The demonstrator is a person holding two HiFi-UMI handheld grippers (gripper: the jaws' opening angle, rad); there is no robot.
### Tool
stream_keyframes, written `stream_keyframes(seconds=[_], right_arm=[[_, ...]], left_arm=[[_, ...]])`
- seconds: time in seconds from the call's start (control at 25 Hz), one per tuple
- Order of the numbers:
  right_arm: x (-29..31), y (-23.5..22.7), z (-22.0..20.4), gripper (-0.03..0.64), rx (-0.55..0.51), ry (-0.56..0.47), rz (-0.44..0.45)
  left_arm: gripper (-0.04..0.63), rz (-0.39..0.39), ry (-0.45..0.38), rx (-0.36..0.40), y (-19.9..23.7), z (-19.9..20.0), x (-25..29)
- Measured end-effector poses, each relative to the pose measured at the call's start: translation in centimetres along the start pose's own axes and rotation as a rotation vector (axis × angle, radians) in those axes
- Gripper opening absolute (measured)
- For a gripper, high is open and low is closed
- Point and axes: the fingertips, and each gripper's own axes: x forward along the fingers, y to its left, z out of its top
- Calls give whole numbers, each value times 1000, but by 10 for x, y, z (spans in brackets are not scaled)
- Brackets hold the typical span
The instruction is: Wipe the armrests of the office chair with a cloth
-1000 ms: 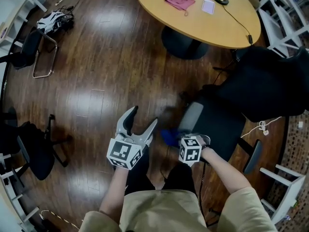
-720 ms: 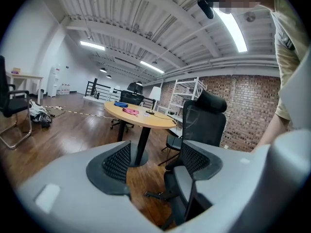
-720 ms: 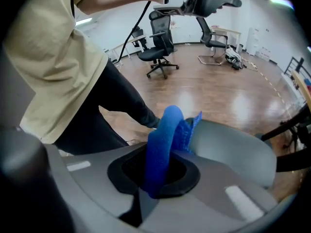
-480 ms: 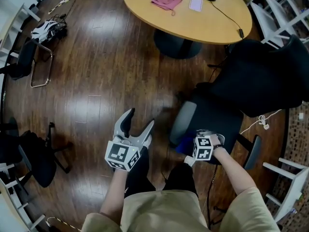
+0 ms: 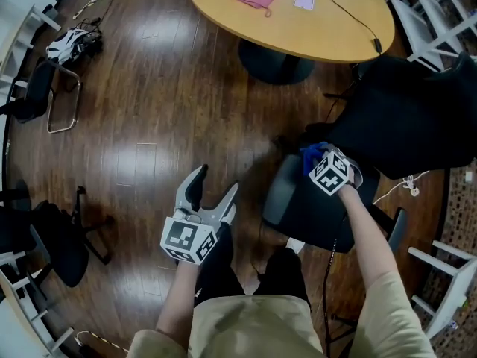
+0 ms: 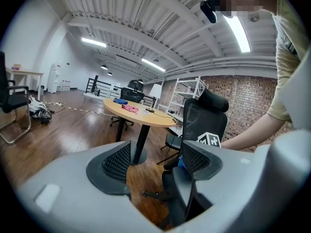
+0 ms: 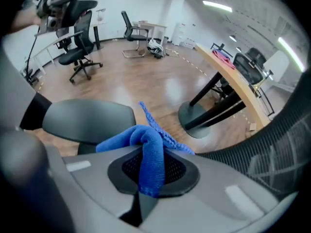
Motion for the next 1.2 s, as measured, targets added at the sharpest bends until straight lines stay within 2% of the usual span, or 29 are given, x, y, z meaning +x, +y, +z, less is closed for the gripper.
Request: stream_keyframes(seconds=[0.2,0.36,0.44,0.52,0.64,0.72,0.84,0.92,0.96,1.04,1.12,1.2], right_arm=[[13,14,47,20,-1,-104,189],[18,26,78,20,-93,-126,324],[17,47,91,20,-159,-135,440],[12,83,98,20,-275,-107,613],[3,130,95,20,-523,11,863],[15,133,104,20,-598,67,927],[57,114,128,20,-527,120,902],[74,117,133,21,-489,188,1001],[76,125,130,20,-500,238,1085],[66,145,112,20,-558,374,1310],[43,156,91,20,-602,577,1569],[22,157,76,20,-608,792,1765]], left_arm=[[313,-5,11,-16,9,-12,11],[313,2,-1,-39,22,-15,17],[313,15,0,-50,32,-24,18],[313,33,-5,-60,43,-29,17],[313,65,-32,-85,63,-35,15],[313,82,-38,-107,80,-45,14],[313,79,-16,-133,99,-70,11],[313,73,-5,-149,114,-82,8],[313,71,-3,-158,121,-89,7],[313,69,8,-171,132,-105,6],[313,68,23,-177,142,-121,10],[313,64,29,-187,148,-134,15]])
